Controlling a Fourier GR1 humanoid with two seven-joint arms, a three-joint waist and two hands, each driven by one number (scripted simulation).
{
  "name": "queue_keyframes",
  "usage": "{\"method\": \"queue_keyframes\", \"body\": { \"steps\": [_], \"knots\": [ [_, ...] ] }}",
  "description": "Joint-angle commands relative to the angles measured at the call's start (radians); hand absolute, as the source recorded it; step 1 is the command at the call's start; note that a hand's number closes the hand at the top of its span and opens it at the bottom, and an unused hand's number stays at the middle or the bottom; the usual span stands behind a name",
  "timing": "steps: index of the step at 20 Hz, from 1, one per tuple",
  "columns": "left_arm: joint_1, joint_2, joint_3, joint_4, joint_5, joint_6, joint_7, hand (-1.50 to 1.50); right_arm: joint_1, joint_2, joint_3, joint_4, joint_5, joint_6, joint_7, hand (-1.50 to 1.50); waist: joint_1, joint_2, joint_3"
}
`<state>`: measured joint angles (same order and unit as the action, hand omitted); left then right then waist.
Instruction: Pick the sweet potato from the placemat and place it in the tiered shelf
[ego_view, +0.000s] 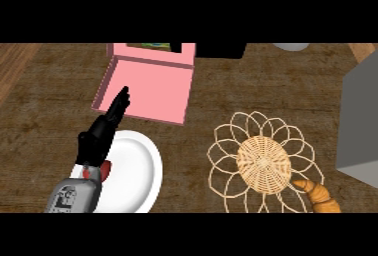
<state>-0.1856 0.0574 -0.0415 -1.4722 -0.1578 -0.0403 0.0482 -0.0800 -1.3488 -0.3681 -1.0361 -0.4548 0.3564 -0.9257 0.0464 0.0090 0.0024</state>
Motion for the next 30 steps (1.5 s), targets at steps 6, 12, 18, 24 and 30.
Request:
{"method": "queue_keyframes", "body": {
  "steps": [6, 12, 18, 24, 30],
  "knots": [
    [0.022, -0.001, -0.001, 0.007, 0.003, -0.007, -0.023, 0.0, -0.164, 0.135, 0.13, -0.006, -0.091, 0.197, 0.042, 1.5, 0.008, -0.004, -0.002],
    [-0.02, 0.0, -0.001, 0.044, -0.011, -0.005, -0.035, 0.0, -0.354, 0.161, 0.2, 0.118, -0.075, 0.232, 0.102, 1.5, 0.013, 0.005, -0.001],
    [0.038, -0.008, -0.014, -0.025, -0.015, 0.007, -0.004, 0.0, -0.462, 0.189, 0.224, 0.213, -0.027, 0.277, 0.103, 1.5, -0.002, -0.002, -0.001],
    [-0.016, -0.013, -0.007, 0.027, -0.022, 0.013, -0.012, 0.0, -0.601, 0.239, 0.295, 0.401, 0.219, -0.012, 0.108, -1.5, 0.008, 0.005, -0.001],
    [0.011, 0.021, 0.034, 0.035, 0.023, -0.028, -0.047, 0.0, -0.673, 0.233, 0.289, 0.561, 0.25, 0.118, 0.058, -1.5, -0.004, 0.004, -0.001]
  ]
}}
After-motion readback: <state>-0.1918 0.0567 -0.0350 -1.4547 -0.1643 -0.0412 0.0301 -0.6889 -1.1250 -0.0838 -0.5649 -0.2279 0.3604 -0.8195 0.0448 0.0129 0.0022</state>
